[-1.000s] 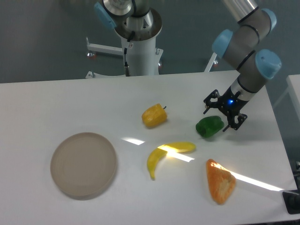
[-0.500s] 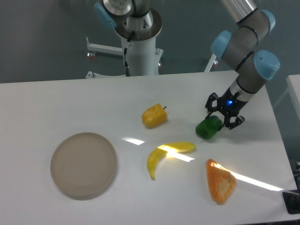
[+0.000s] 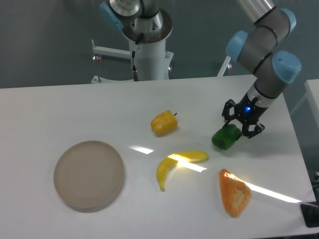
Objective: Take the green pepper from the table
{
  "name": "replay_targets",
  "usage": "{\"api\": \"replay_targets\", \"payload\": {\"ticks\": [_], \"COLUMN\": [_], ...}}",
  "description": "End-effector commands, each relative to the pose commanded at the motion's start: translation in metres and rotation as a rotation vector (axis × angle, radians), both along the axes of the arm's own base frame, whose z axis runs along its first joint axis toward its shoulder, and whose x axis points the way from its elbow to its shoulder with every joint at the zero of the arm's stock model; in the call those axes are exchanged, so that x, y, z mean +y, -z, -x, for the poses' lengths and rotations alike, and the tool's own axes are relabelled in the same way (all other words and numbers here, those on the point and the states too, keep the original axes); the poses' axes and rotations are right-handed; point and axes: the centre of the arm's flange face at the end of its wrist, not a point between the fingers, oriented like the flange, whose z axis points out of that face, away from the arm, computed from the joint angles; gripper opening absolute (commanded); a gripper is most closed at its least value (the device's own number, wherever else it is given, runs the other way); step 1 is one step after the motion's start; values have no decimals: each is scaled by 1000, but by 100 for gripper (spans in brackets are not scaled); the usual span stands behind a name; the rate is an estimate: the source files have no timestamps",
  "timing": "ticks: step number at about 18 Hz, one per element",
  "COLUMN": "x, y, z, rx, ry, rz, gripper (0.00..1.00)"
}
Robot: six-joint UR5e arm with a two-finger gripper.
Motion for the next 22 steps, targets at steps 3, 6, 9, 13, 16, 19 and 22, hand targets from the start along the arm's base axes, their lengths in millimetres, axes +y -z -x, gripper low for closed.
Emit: {"api": "replay_targets", "payload": {"ticks": [3, 6, 9, 13, 16, 19, 22], "x": [40, 61, 69, 77, 82, 87, 89], "y": [-24, -37, -40, -36, -35, -35, -35], "z": [-6, -5, 0, -6, -4, -8, -10], "rx": [106, 133, 146, 147, 143, 145, 146], "ry": [63, 84, 86, 84, 54, 60, 60], "rz": [80, 80, 74, 75, 72, 70, 71], "gripper": [32, 32, 32, 32, 32, 32, 32]}}
